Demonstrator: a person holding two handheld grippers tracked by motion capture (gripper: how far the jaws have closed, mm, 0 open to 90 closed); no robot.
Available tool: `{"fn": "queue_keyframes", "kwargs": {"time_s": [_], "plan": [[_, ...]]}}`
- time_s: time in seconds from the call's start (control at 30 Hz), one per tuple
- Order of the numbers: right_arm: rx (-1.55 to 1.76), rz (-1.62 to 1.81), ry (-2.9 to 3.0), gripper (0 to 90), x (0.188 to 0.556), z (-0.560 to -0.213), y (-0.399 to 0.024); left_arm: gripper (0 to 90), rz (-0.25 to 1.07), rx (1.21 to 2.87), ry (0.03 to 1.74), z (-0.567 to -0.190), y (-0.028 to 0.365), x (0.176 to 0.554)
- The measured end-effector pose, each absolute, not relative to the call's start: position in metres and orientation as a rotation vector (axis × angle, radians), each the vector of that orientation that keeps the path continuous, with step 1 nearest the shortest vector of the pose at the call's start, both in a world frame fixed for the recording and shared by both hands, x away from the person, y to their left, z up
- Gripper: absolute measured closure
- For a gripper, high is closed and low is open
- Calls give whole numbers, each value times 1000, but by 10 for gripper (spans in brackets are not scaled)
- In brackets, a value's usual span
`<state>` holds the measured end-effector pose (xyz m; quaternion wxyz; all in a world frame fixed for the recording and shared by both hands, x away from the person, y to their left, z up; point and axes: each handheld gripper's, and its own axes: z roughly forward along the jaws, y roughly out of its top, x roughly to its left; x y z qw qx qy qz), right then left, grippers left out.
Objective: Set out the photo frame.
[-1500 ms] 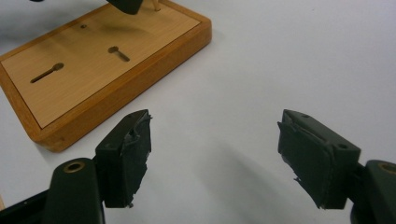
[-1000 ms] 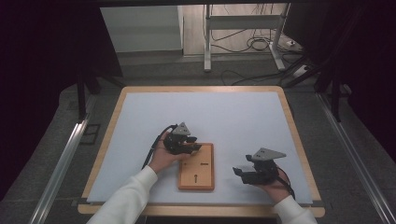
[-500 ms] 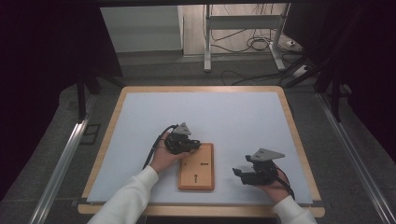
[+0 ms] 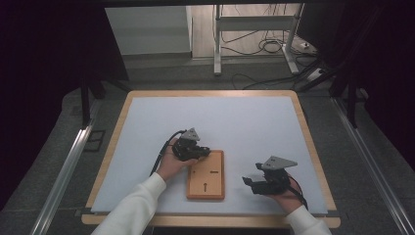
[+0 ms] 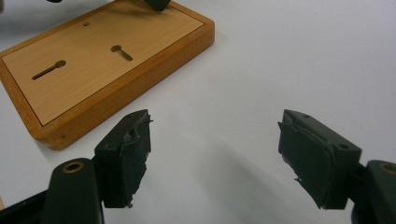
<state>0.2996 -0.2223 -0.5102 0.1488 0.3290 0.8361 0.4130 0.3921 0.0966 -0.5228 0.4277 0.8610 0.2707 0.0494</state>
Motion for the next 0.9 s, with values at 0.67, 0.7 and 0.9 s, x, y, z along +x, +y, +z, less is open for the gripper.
{"fn": "queue_keyframes", "kwargs": {"time_s": [0.67, 0.7, 0.9], "plan": [[777, 1161, 2423, 224, 286, -501, -199, 828, -11, 2164, 688, -521, 101, 404], [761, 1151, 2427, 215, 284, -500, -195, 827, -23, 2161, 693, -521, 102, 405], [653, 1100, 2473, 156, 274, -497, -170, 827, -50, 2153, 701, -521, 102, 408]]}}
